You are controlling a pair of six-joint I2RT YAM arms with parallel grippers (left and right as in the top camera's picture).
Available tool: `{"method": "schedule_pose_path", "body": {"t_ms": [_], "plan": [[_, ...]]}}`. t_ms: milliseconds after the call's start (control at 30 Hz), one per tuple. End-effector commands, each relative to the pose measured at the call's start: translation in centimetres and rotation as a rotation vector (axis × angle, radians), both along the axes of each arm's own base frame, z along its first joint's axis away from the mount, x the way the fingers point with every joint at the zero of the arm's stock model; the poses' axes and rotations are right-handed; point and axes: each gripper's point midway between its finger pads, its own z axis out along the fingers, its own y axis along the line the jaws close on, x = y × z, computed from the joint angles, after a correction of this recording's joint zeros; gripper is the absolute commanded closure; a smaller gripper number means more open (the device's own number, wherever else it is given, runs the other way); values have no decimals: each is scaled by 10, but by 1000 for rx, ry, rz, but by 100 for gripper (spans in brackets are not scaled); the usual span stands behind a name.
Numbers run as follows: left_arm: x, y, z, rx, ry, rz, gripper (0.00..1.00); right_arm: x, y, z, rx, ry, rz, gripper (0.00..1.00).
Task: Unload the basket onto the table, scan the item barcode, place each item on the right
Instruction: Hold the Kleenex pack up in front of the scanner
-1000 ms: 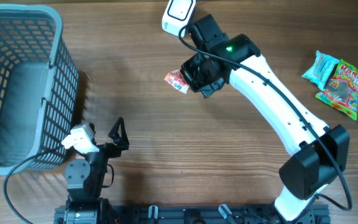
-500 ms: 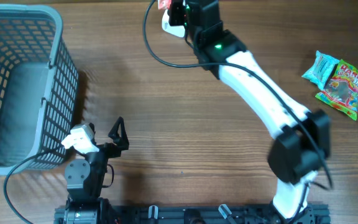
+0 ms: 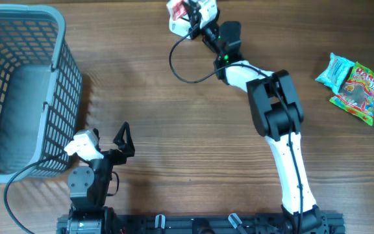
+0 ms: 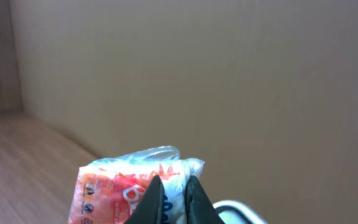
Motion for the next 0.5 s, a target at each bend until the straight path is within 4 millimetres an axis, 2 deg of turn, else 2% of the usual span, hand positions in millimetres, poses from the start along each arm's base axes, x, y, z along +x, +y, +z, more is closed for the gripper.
{"method": "schedule_pose_path", "body": {"t_ms": [0,100,200,367,467], "plan": [[0,0,-2,-15,3,-1,0,6,13,9,32,-49,42,95],[0,0,-2,-15,3,-1,0,13,15,13,41,-79,40,96],[0,0,-2,-15,3,-1,0,19,16,6,5,-119,25,95],[0,0,-2,-15,3,-1,0,27,4,-5,-49,-107,-5,95],[0,0,-2,-15,3,-1,0,31,-3,-4,-49,-108,-16,95]]}}
